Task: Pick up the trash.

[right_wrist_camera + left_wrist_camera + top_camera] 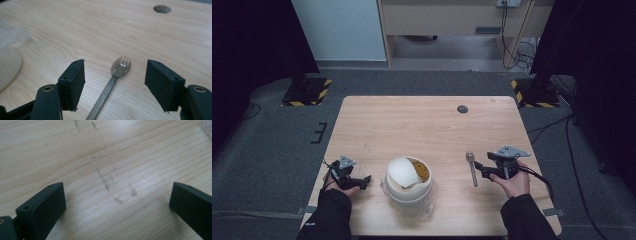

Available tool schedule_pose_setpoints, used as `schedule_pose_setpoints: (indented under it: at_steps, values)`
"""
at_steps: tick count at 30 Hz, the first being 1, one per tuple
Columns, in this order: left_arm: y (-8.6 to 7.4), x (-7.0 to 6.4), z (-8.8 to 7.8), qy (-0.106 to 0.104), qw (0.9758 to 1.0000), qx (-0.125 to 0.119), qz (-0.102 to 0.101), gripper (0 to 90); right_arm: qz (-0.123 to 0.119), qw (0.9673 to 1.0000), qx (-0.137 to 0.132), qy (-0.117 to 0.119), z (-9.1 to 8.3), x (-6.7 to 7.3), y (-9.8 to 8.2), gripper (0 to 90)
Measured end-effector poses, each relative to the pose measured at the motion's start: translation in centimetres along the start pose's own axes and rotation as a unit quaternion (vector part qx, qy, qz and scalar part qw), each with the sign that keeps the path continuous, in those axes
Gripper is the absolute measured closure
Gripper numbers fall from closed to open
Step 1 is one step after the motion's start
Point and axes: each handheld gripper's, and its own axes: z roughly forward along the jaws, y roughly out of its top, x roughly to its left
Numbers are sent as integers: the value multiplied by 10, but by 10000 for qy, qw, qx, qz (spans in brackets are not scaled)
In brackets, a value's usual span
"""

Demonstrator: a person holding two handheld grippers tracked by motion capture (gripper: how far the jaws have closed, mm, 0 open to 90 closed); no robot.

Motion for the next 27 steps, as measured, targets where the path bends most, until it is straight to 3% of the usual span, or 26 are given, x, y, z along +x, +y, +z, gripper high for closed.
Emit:
schedule_pose_setpoints:
  at_steps: [4, 7, 10, 15, 23, 27]
  values:
    - [0, 0, 0, 7, 10000, 1, 9, 0, -192, 9994, 289, -77, 10, 1, -3, 369]
    - [0, -1, 0, 5, 10000, 4, 9, 0, -65, 9988, 423, -226, 19, -1, -5, 419]
    - [0, -1, 0, 3, 10000, 9, 3, 1, -94, 9976, 592, -356, 28, -1, -8, 465]
    - [0, -1, 0, 6, 10000, 4, 8, 0, 32, 9961, 791, -378, 37, 3, -10, 523]
    - [0, -1, 0, 6, 10000, 8, 13, 0, -178, 9928, 1133, -350, 54, 11, -14, 556]
    - [0, -1, 0, 5, 10000, 7, 12, 0, -128, 9933, 1105, -303, 60, 13, -12, 682]
